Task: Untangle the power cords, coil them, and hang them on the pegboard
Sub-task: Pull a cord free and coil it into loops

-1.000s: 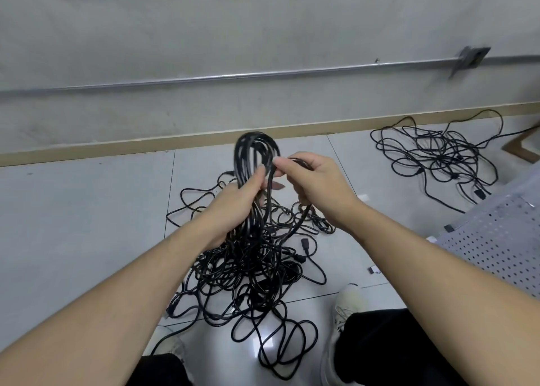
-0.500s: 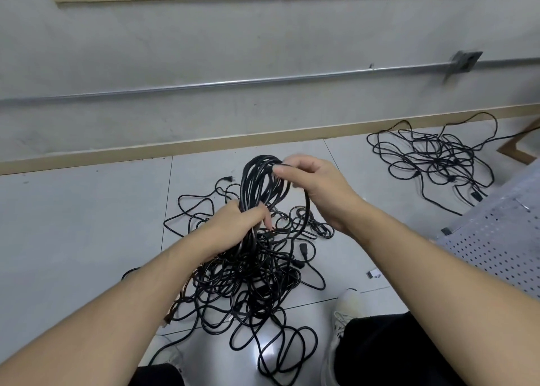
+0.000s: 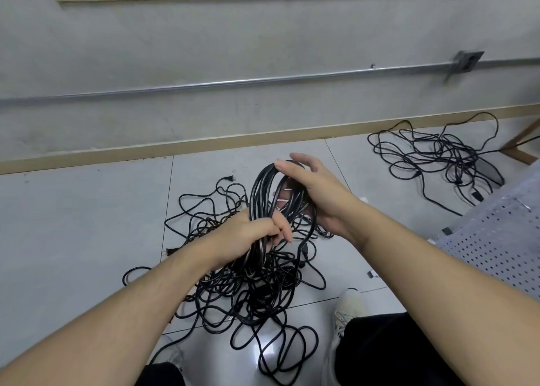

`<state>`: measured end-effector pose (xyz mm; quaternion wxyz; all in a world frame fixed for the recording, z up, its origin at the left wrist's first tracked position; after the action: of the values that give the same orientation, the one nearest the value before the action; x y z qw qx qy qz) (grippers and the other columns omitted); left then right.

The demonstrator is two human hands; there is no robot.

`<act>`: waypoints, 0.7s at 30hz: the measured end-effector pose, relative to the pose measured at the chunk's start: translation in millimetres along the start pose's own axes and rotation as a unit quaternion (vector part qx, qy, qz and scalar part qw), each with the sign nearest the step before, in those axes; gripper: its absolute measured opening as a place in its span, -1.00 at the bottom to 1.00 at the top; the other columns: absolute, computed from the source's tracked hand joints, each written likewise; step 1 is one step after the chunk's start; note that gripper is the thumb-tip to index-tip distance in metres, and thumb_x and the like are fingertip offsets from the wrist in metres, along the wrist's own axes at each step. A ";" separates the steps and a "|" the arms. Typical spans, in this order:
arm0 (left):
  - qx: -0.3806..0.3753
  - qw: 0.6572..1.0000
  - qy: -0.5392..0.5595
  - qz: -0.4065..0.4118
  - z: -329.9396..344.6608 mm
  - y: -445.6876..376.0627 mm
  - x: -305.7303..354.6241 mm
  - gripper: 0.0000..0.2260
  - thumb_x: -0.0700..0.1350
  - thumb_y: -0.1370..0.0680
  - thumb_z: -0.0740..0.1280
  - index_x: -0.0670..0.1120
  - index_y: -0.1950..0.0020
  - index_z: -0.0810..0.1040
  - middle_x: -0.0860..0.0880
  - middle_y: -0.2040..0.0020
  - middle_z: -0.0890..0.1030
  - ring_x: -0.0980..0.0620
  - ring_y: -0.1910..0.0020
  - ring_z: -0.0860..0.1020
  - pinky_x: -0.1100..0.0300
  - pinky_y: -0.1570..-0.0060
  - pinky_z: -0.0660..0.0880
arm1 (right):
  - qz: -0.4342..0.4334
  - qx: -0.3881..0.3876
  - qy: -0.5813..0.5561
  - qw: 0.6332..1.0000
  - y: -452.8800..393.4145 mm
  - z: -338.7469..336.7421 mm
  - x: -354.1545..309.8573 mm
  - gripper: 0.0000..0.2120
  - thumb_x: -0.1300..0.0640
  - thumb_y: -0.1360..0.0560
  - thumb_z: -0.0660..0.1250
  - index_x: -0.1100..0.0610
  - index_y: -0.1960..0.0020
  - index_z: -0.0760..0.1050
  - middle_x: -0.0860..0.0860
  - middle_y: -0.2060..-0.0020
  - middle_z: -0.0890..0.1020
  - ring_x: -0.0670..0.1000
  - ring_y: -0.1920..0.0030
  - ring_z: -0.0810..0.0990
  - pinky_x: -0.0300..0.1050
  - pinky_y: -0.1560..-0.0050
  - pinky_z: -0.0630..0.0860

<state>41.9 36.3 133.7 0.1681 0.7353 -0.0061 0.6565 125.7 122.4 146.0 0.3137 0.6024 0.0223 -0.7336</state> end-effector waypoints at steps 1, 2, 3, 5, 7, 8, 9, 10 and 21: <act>-0.004 1.000 0.016 -0.006 0.7 -0.1 -1.9 -0.78 -0.14 -0.48 0.21 -0.13 0.14 0.66 0.00 0.32 0.51 0.11 0.39 0.45 0.22 0.34 0.43 | -0.009 -0.002 -0.017 1.000 -0.5 1.0 -1.4 -0.43 0.07 -0.48 0.53 0.04 -0.41 0.38 0.06 0.26 0.60 0.01 0.32 0.61 -0.07 0.23 0.63; -0.005 0.999 0.030 -0.012 1.1 -0.4 -4.0 -0.78 -0.14 -0.47 0.21 -0.13 0.14 0.66 0.00 0.32 0.52 0.09 0.39 0.47 0.22 0.34 0.43 | -0.019 -0.001 -0.024 1.000 -1.0 1.8 -2.7 -0.48 0.10 -0.50 0.52 0.06 -0.39 0.41 0.04 0.35 0.53 0.00 0.38 0.55 -0.10 0.28 0.59; -0.002 0.999 0.043 -0.020 1.1 -1.0 -6.0 -0.78 -0.13 -0.47 0.22 -0.12 0.14 0.67 -0.03 0.30 0.54 0.05 0.38 0.50 0.21 0.34 0.45 | -0.026 0.002 -0.024 0.999 -1.9 2.4 -3.6 -0.52 0.11 -0.51 0.51 0.06 -0.36 0.43 0.03 0.40 0.49 -0.01 0.42 0.50 -0.11 0.31 0.56; 0.022 0.997 0.060 -0.034 -2.4 -3.0 -10.2 -0.80 -0.09 -0.44 0.26 -0.07 0.16 0.69 -0.08 0.21 0.57 -0.01 0.28 0.56 0.16 0.27 0.48 | -0.035 0.013 -0.028 0.999 -4.4 2.1 -4.9 -0.59 0.12 -0.51 0.50 0.06 -0.31 0.49 0.00 0.44 0.42 -0.04 0.48 0.42 -0.13 0.35 0.47; 0.044 0.995 0.080 -0.049 -4.2 -4.0 -12.5 -0.81 -0.06 -0.43 0.29 -0.05 0.15 0.69 -0.02 0.18 0.59 0.01 0.24 0.57 0.14 0.26 0.48 | -0.037 0.032 -0.047 0.998 -5.9 0.4 -5.3 -0.66 0.12 -0.50 0.51 0.08 -0.25 0.56 -0.02 0.45 0.37 -0.06 0.50 0.35 -0.17 0.42 0.42; 0.041 0.994 0.085 -0.058 -2.5 -4.1 -13.1 -0.81 -0.04 -0.44 0.29 -0.04 0.14 0.69 -0.02 0.20 0.59 0.00 0.25 0.56 0.14 0.28 0.47 | -0.033 0.040 -0.056 0.997 -5.8 0.0 -5.4 -0.70 0.12 -0.50 0.51 0.08 -0.21 0.59 -0.02 0.45 0.35 -0.07 0.50 0.32 -0.19 0.45 0.39; 0.029 0.994 0.085 -0.064 1.1 -3.7 -12.7 -0.82 -0.03 -0.46 0.30 -0.02 0.13 0.70 -0.07 0.19 0.57 -0.05 0.24 0.53 0.12 0.28 0.45 | -0.029 0.041 -0.063 0.997 -5.7 0.3 -5.5 -0.73 0.12 -0.49 0.51 0.09 -0.17 0.61 -0.03 0.45 0.33 -0.08 0.50 0.30 -0.22 0.48 0.36; 0.009 0.994 0.084 -0.067 5.7 -3.1 -11.8 -0.82 -0.03 -0.47 0.30 0.00 0.12 0.70 -0.14 0.15 0.55 -0.13 0.19 0.51 0.10 0.24 0.45 | -0.022 0.039 -0.068 0.997 -4.9 0.6 -5.7 -0.76 0.13 -0.49 0.51 0.09 -0.14 0.61 -0.03 0.45 0.31 -0.08 0.50 0.27 -0.24 0.51 0.32; -0.086 0.962 0.256 -0.041 31.6 -3.2 -0.7 -0.82 -0.15 -0.53 0.24 -0.12 0.09 0.64 -0.12 0.16 0.49 -0.04 0.31 0.51 -0.12 0.04 0.64 | -0.047 0.018 -0.076 0.996 -2.8 6.7 -15.8 -0.90 0.12 -0.55 0.44 0.09 -0.04 0.56 -0.02 0.41 0.32 -0.12 0.50 0.24 -0.31 0.57 0.23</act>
<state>73.0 31.2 129.6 0.2536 0.5253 0.0103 0.8122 119.7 128.8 161.1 0.2689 0.5491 0.0135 -0.7912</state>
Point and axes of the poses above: each hand's wrist, its own y-axis away from the middle knuckle, its own z-axis out of the palm, x = y × z, the point moved 9 cm from there along -y, towards the middle knuckle
